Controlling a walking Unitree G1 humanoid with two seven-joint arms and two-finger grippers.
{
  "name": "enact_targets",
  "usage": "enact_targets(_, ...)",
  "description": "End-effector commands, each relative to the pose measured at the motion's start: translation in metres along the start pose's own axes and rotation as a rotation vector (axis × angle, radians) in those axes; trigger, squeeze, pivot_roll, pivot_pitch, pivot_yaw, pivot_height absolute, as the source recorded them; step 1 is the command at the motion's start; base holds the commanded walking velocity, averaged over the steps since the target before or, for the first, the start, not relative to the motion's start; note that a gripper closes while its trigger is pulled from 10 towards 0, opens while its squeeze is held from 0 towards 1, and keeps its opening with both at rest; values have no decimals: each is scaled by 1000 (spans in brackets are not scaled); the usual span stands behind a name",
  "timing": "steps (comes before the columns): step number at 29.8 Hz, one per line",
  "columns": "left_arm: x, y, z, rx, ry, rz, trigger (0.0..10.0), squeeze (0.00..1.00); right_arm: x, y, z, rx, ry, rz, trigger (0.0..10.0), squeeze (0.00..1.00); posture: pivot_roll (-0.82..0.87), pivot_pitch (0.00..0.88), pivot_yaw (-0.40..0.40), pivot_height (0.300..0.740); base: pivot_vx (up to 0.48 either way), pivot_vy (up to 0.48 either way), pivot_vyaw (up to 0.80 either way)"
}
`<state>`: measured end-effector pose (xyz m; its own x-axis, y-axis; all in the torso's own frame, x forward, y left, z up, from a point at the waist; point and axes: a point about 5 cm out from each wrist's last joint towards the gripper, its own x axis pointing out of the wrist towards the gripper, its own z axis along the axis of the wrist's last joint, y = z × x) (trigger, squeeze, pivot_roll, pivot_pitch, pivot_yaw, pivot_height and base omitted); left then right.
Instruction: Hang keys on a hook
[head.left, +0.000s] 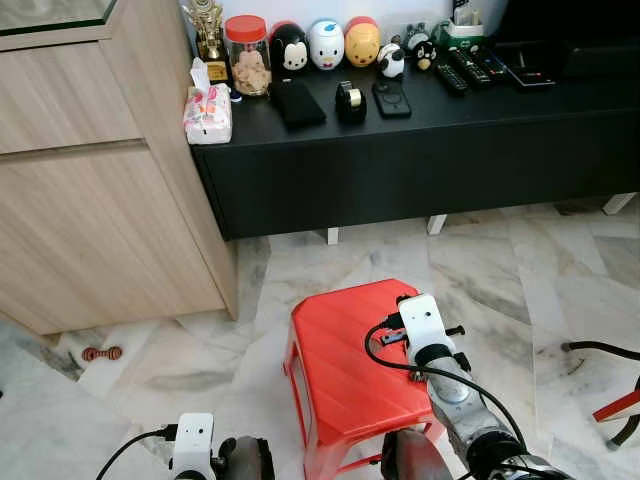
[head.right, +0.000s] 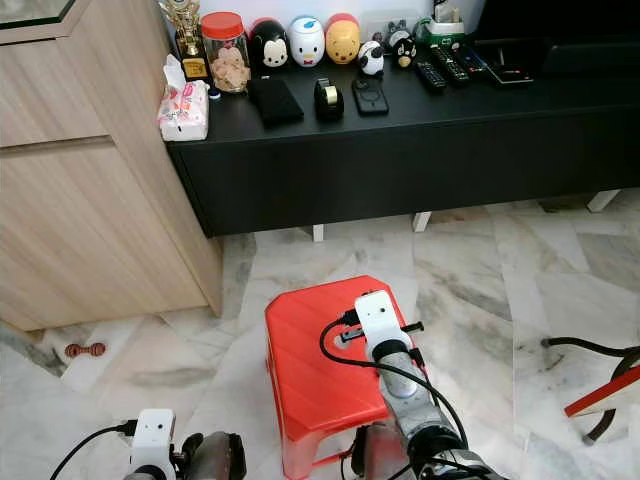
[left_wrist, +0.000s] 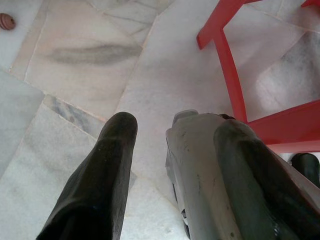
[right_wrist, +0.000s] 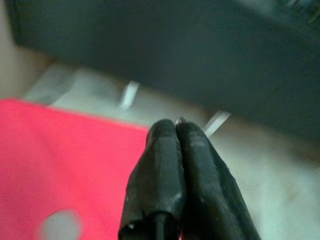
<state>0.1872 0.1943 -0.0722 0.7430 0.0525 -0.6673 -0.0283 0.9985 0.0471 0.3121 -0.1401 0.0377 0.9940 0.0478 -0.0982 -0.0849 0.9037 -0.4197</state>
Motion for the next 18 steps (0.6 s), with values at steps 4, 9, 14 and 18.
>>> enact_targets(4, -18, -29, -54, 24, 253, -102, 10000, 0, 0, -15, 17, -105, -157, -141, 0, 0, 109, 78, -94, 623, 0, 0, 0)
enact_targets(9, -16, -29, -51, 23, 249, -99, 10000, 0, -2, -11, 10, 233, -77, -124, 9294, 0, 108, 59, -96, 623, 0, 0, 0)
enact_targets(14, -15, -28, -49, 22, 245, -94, 10000, 0, -6, -14, 7, 357, -76, -154, 10000, 0, 108, 42, -97, 623, 0, 0, 0)
enact_targets(18, -14, -28, -47, 19, 242, -90, 10000, 0, -7, -13, 8, 387, -75, -153, 10000, 0, 102, 27, -96, 623, 0, 0, 0)
